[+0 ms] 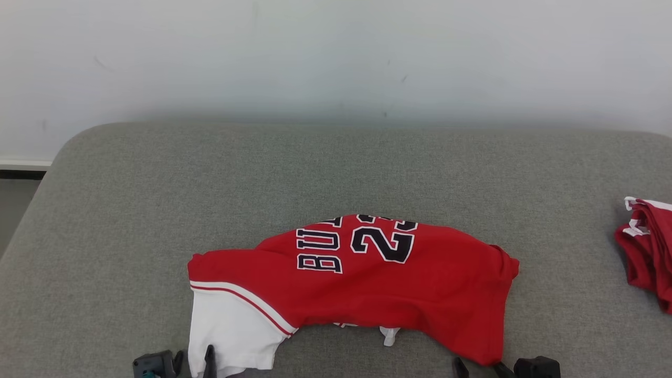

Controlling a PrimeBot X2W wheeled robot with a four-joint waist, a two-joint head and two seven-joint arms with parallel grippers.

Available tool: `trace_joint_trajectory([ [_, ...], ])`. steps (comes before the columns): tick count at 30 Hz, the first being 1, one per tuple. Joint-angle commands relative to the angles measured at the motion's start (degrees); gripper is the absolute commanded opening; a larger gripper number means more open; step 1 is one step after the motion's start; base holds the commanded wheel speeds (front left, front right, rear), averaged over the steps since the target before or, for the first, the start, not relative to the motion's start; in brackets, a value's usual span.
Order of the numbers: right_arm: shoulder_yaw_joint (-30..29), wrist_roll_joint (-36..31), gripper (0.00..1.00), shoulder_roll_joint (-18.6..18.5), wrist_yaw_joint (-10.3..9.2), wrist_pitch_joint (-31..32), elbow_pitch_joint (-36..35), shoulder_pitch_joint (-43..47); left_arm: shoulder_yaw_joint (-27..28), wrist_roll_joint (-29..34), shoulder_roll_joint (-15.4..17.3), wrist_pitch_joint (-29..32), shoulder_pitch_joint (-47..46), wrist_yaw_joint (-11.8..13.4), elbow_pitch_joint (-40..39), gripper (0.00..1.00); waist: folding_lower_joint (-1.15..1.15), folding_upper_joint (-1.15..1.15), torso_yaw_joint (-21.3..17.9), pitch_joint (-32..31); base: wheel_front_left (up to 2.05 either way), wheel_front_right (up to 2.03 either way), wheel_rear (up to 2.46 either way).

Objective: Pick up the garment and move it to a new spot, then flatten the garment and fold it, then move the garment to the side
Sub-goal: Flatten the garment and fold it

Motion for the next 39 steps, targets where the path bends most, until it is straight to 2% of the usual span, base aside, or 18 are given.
trace_joint_trajectory([
  [1, 0.19, 0.37, 1.00, 0.08, -0.15, -0.53, 0.57, -0.13, -0.54, -0.42, -0.06, 1.82, 1.76, -0.32, 2.72, 0.80, 0.00, 0.00, -0.01, -0.19, 0.00, 0.00, 0.00],
  [2, 0.19, 0.37, 1.00, 0.08, -0.15, -0.53, 0.57, -0.13, -0.54, -0.42, -0.06, 1.82, 1.76, -0.32, 2.72, 0.80, 0.00, 0.00, -0.01, -0.19, 0.00, 0.00, 0.00],
  [5, -0.11, 0.32, 1.00, 0.20, -0.15, -1.06, 1.29, 0.27, -1.48, -1.03, -0.34, 2.94, 3.28, -1.05, 4.41, 0.52, 0.00, 0.00, -0.29, -0.56, 0.00, 0.00, 0.00],
  [8, -0.36, 0.13, 1.00, 0.23, -0.15, -1.56, 1.13, 0.47, -1.91, -1.73, -0.54, 3.20, 4.06, -1.55, 5.09, 0.36, 0.00, 0.00, -0.41, -0.57, 0.00, 0.00, 0.00],
  [10, -0.38, -0.09, 1.00, 0.15, -0.15, -1.74, 0.98, 0.37, -2.26, -1.96, -0.60, 3.35, 4.02, -1.74, 5.34, 0.00, 0.00, 0.00, -0.45, -0.50, 0.00, 0.00, 0.00],
  [11, -0.35, -0.16, 1.00, -0.01, -0.15, -2.25, 0.76, 0.12, -2.40, -2.10, -0.59, 3.42, 3.89, -1.84, 5.49, 0.00, 0.00, 0.00, -0.46, -0.47, 0.00, 0.00, 0.00],
  [12, -0.37, -0.07, 0.82, 0.00, -0.15, -2.42, 0.75, -0.13, -2.55, -2.26, -0.57, 3.46, 3.65, -1.94, 5.62, 0.00, 0.00, 0.00, -0.49, -0.43, 0.00, 0.00, 0.00],
  [13, -0.23, -0.02, 0.42, 0.01, -0.15, -2.45, 0.84, -0.31, -2.75, -2.35, -0.61, 3.42, 3.38, -2.06, 5.66, 0.00, 0.00, 0.00, -0.52, -0.40, 0.00, 0.00, 0.00],
  [14, -0.05, -0.08, 0.08, 0.02, -0.15, -2.41, 0.95, -0.59, -2.95, -2.52, -0.63, 3.38, 3.13, -2.22, 5.71, 0.00, 0.00, 0.00, -0.57, -0.42, 0.00, 0.00, 0.00],
  [15, 0.21, -0.06, 0.00, 0.06, -0.15, -2.39, 0.94, -0.89, -3.16, -2.61, -0.69, 3.40, 2.94, -2.24, 5.73, 0.00, 0.00, 0.00, -0.62, -0.44, 0.00, 0.00, 0.00],
  [20, 0.61, 1.19, 0.00, -0.36, -0.15, -2.28, 0.32, -1.15, -2.70, -5.39, -0.75, 4.25, 2.84, -2.65, 6.29, 0.00, 0.00, 0.00, -0.73, -0.83, 0.00, 0.00, 0.00],
  [24, 0.64, 4.05, 0.00, -0.77, -0.15, -2.01, -2.64, -0.74, 0.51, -15.39, -0.28, 4.75, 1.90, -3.61, 2.93, 0.00, 0.00, 0.00, -0.89, -0.94, 0.00, 0.00, 0.00],
  [29, -1.58, 10.20, 0.00, -1.63, -0.15, -2.14, -11.15, -3.06, -2.10, -31.31, -0.12, 7.56, -0.98, -3.87, -12.61, 0.00, 0.00, 0.00, -1.28, 0.18, 0.00, 0.00, 0.00],
  [31, -2.50, 13.34, 0.00, -1.96, -0.15, -0.61, -14.61, -5.19, -2.12, -35.08, 0.96, 10.09, -2.45, -3.83, -18.14, 0.00, 0.00, 0.00, -1.83, 1.07, 0.00, 0.00, 0.00],
  [36, -0.58, 18.20, 0.00, -4.98, -0.15, 5.76, -20.05, -15.68, -0.67, -40.94, 3.29, 17.13, -10.16, -3.67, -28.05, 0.00, 0.00, 0.00, -4.52, 5.67, 0.00, 0.00, 0.00],
  [39, 2.67, 21.06, 0.00, -6.93, -0.12, 9.33, -21.66, -24.46, 0.35, -42.16, 4.48, 19.98, -17.68, -1.90, -32.08, 0.00, 0.00, 0.00, -6.10, 10.12, 0.00, 0.00, 0.00],
])
